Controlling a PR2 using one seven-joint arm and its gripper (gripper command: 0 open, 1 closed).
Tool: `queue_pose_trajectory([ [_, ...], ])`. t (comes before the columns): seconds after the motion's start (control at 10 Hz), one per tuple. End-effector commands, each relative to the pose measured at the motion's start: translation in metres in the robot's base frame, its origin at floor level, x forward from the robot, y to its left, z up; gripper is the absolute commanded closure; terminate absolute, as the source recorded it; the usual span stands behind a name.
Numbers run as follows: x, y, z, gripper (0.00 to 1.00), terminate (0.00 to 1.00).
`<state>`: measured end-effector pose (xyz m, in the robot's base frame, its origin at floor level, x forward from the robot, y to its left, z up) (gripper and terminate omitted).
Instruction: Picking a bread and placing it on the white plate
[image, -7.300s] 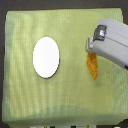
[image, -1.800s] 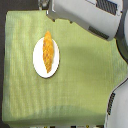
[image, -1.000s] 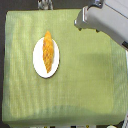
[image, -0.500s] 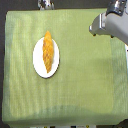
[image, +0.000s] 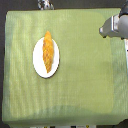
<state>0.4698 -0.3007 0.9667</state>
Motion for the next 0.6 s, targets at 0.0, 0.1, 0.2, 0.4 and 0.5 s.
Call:
queue_pose_trajectory([
  [0.0,0.0022,-0.0322,0.0056,0.0,0.0],
  [0.1,-0.0001,-0.0321,0.0027,0.0,0.0],
  [0.2,-0.0004,-0.0321,0.0021,0.0,0.0],
  [0.4,-0.0027,-0.03,0.0003,0.0,0.0],
  [0.5,-0.0006,-0.029,-0.0018,0.0,1.0],
])
